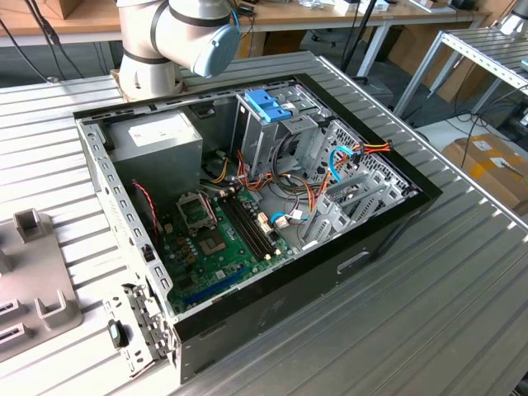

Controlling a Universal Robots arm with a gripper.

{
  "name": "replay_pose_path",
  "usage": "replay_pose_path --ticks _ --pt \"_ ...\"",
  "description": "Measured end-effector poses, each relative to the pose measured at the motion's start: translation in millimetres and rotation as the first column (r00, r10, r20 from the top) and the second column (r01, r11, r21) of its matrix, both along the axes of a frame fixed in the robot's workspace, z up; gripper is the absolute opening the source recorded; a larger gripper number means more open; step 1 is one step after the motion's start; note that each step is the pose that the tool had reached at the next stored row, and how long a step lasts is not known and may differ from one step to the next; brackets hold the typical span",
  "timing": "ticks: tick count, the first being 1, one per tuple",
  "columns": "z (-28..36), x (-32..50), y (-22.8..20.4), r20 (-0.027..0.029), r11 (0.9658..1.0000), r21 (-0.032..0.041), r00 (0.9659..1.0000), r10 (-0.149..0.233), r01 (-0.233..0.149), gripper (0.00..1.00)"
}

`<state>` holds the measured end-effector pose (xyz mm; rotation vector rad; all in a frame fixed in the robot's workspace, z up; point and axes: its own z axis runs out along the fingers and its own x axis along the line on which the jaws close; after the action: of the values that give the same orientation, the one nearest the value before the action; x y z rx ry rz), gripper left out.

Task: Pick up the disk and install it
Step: 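Pick up the disk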

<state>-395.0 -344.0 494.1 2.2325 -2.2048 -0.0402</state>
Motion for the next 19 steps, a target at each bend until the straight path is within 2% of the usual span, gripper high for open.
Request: replay_pose_path --ticks 4,6,16,19 --pt "0.0 0.6 0.0 0.0000 1.0000 0.0000 1.0000 0.000 0.000 0.35" --pt "0.0 4.3 0.0 0.0000 1.0000 0.0000 1.0000 0.000 0.000 0.35" --pt "0.0 5.4 0.0 0.0000 1.0000 0.0000 1.0000 0.000 0.000 0.35" --pt "0.0 10.1 0.0 0.0000 1.0000 0.0000 1.0000 0.000 0.000 0.35"
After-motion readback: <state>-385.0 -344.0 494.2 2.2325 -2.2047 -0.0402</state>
